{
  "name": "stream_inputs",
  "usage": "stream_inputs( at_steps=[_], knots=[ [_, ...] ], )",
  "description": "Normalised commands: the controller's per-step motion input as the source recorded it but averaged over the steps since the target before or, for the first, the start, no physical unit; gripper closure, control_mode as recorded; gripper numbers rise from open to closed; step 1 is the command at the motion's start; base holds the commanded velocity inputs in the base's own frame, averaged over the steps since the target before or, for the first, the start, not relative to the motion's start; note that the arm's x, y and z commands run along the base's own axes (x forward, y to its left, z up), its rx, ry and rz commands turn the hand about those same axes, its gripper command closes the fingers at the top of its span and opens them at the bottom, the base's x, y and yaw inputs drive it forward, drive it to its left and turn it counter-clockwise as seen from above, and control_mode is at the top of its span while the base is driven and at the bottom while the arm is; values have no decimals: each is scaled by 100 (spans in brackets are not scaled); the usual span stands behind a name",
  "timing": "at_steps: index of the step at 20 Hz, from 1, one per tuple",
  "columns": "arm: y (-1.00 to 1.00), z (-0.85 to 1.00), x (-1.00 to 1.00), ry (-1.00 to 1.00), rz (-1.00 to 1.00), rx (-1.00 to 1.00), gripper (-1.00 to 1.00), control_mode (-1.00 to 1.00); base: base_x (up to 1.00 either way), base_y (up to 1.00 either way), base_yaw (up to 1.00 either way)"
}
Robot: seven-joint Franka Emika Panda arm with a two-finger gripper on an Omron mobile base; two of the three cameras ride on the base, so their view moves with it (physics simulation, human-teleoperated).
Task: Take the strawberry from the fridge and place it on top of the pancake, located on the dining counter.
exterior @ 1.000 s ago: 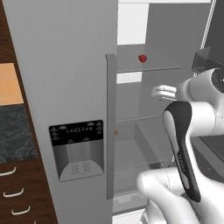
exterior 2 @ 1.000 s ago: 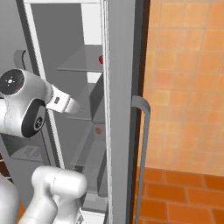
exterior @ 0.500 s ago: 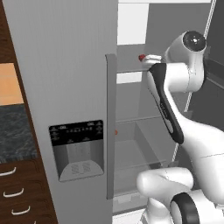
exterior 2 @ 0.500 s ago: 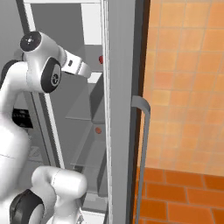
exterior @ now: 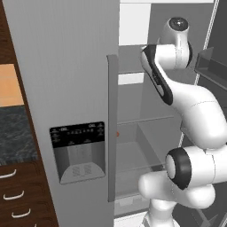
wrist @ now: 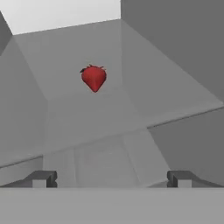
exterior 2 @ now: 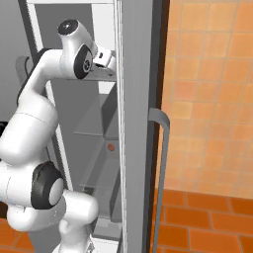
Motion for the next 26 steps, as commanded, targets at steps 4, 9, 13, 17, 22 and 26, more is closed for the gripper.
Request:
stream_inputs(
  at_steps=[4, 9, 13, 17, 22, 26],
  knots=[
    [3, -28, 73, 3, 0, 0, -100, -100, 0, 0, 0],
    [4, -44, 48, 0, 9, -4, -100, -100, 0, 0, 0],
    [-3, -25, 60, -1, 8, -4, -100, -100, 0, 0, 0],
    [-10, 0, 42, -1, 3, 0, -100, -100, 0, 0, 0],
    [-9, 0, 42, 0, 0, 0, -100, -100, 0, 0, 0],
    [-18, 0, 59, 6, 0, 0, -100, -100, 0, 0, 0]
  ],
)
